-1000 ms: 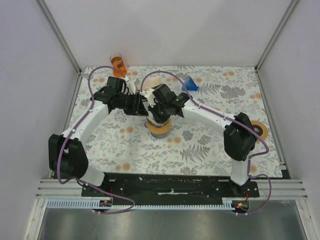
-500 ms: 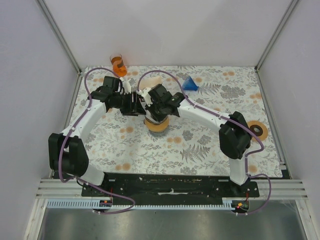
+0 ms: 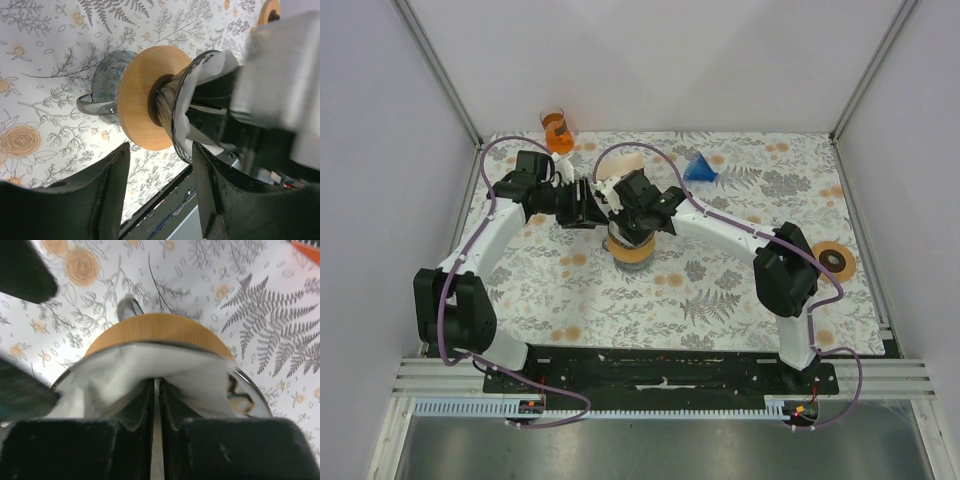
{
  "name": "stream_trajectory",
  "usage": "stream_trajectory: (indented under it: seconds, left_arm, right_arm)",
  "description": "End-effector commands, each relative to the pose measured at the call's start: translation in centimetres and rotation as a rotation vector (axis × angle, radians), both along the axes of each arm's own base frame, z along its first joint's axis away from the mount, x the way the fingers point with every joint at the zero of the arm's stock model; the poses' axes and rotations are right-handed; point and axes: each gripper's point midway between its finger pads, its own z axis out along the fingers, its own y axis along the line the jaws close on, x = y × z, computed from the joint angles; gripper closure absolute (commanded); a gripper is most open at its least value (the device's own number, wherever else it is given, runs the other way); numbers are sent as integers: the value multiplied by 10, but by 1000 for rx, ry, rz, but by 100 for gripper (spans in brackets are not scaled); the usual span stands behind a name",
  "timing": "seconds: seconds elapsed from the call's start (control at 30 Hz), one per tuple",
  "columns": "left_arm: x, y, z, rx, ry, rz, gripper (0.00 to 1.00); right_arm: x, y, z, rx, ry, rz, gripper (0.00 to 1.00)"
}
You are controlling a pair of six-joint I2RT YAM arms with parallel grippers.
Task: Place the coffee filter in the dripper
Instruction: Place the coffee filter in the coffee dripper.
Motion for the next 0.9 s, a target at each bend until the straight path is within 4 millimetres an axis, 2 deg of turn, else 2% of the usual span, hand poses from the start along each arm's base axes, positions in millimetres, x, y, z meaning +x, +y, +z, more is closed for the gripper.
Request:
stream_trajectory:
  seconds: [0.0, 0.07, 0.17, 0.4, 0.53, 0.77, 0.87]
  left_arm:
    - [3, -11, 34, -107, -130, -71, 42]
    - [9, -5, 27, -115, -112, -44, 43]
    - [14, -1, 32, -144, -120, -25, 43]
    - [8, -9, 42, -224, -122, -40, 40]
    - [4, -11, 39, -246, -103, -30, 39]
    - [0, -15, 23, -235, -69, -13, 54]
    - [-1, -18, 20, -251, -55, -9, 54]
  right_arm:
    - [-13, -29, -41, -140, 109, -61, 86]
    - [-12, -28, -39, -136, 105, -61, 86]
    - [-11, -27, -36, -131, 99, -62, 86]
    - [-10, -22, -31, -128, 90, -57, 85]
    - [-7, -16, -23, -132, 65, -52, 84]
    - [-9, -7, -12, -95, 63, -36, 84]
    - [-9, -5, -8, -87, 58, -36, 83]
